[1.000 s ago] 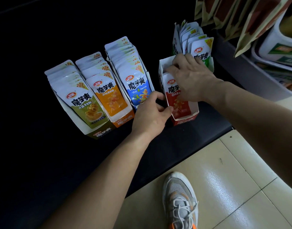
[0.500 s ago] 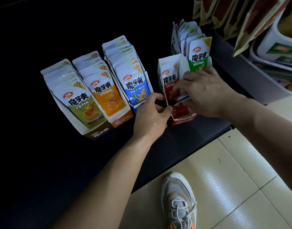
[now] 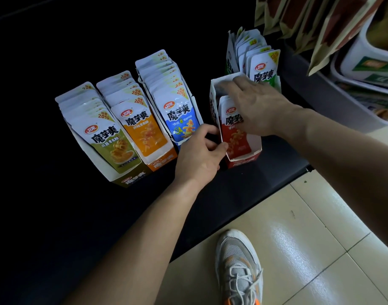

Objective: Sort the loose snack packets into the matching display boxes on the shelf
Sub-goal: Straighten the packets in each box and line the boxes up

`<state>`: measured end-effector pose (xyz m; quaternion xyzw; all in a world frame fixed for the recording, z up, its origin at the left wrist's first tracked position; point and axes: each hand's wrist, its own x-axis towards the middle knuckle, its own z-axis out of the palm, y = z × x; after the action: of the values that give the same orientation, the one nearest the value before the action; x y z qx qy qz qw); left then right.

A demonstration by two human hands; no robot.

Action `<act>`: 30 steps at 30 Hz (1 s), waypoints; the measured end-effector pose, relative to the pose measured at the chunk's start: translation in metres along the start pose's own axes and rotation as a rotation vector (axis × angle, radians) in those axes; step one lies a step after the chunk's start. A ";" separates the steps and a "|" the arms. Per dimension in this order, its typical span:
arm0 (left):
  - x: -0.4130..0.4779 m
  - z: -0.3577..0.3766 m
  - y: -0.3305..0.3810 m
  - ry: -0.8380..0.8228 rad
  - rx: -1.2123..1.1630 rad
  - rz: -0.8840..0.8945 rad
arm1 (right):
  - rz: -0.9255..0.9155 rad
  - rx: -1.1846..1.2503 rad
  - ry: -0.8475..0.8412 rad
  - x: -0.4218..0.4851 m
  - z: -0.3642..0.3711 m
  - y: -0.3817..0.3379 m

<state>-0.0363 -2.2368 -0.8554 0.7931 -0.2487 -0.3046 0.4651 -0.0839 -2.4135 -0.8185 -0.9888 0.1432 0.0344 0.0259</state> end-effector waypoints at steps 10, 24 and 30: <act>0.000 -0.002 -0.001 0.017 0.024 0.011 | 0.009 -0.060 -0.032 -0.002 0.004 -0.001; 0.016 -0.017 0.031 0.219 0.045 0.138 | 0.100 0.321 0.301 -0.097 0.005 -0.009; 0.074 -0.016 0.073 0.193 0.432 0.269 | 0.062 0.362 0.262 -0.097 0.027 -0.019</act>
<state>0.0183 -2.3097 -0.8033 0.8592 -0.3657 -0.1028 0.3428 -0.1727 -2.3666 -0.8369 -0.9592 0.1793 -0.1197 0.1830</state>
